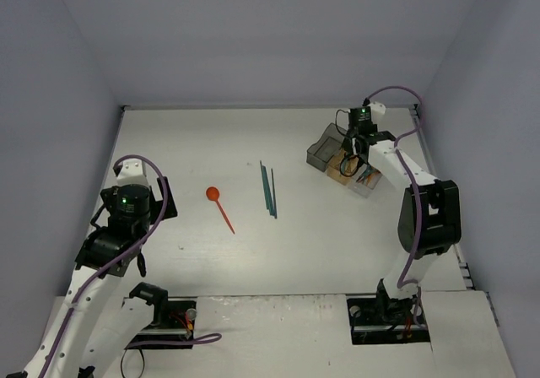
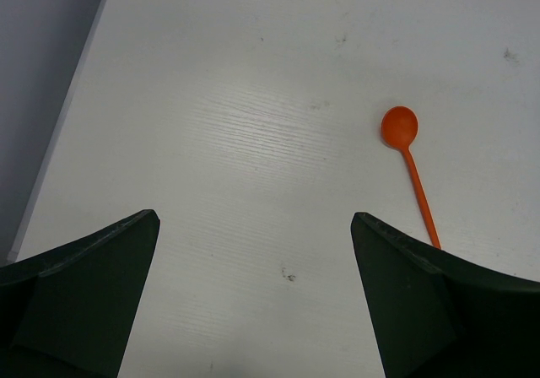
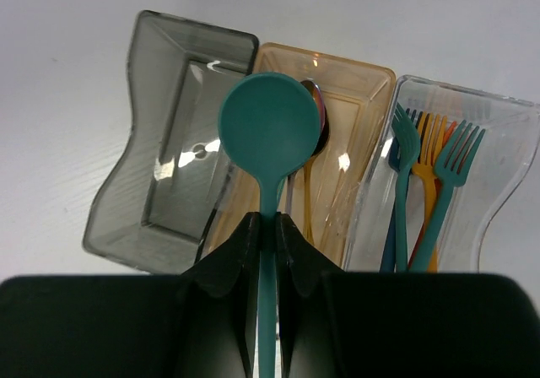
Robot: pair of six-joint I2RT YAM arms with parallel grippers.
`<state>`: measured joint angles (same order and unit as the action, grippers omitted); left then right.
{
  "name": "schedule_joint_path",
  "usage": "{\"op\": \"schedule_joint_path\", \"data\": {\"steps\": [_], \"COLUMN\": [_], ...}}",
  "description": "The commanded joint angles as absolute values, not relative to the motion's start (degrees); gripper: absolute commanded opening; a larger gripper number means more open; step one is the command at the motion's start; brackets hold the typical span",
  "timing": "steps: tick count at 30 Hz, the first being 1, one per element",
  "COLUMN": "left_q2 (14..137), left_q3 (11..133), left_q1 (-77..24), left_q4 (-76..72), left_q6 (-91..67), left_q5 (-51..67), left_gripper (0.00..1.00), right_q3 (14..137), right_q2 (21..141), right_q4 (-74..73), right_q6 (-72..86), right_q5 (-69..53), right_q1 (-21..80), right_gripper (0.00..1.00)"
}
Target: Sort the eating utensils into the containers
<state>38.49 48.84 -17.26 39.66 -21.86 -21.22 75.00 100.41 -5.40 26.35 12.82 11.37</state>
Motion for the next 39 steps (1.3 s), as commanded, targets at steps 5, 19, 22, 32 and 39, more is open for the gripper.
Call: {"op": "schedule_joint_path", "data": {"steps": [5, 19, 22, 32, 39], "left_q2": [39.7, 40.1, 40.0, 38.2, 36.3], "left_q3": [49.1, 49.2, 49.2, 49.5, 49.2], "left_q1": [-17.4, -17.4, -17.4, -17.4, -17.4], "left_q4": [37.0, 36.9, 37.0, 37.4, 37.6], "left_q6": [-21.4, -21.4, -21.4, -21.6, -22.1], "left_q5": [-21.4, -21.2, -21.3, -22.9, -24.2], "left_gripper": [0.97, 0.97, 0.97, 0.97, 0.97], "right_q3": [79.1, 81.4, 80.5, 82.3, 88.5], "right_q2": [105.1, 95.5, 94.8, 104.4, 115.6], "right_q4": [-4.4, -4.2, -4.2, -1.8, -0.6], "right_q6": [30.7, 15.5, 13.8, 12.8, 12.1], "right_q5": [9.2, 8.1, 8.8, 9.7, 8.6], "right_q1": [7.8, 21.5, 28.7, 50.0, 57.7], "right_gripper": [0.16, 0.76, 0.83, 0.94, 0.91]}}
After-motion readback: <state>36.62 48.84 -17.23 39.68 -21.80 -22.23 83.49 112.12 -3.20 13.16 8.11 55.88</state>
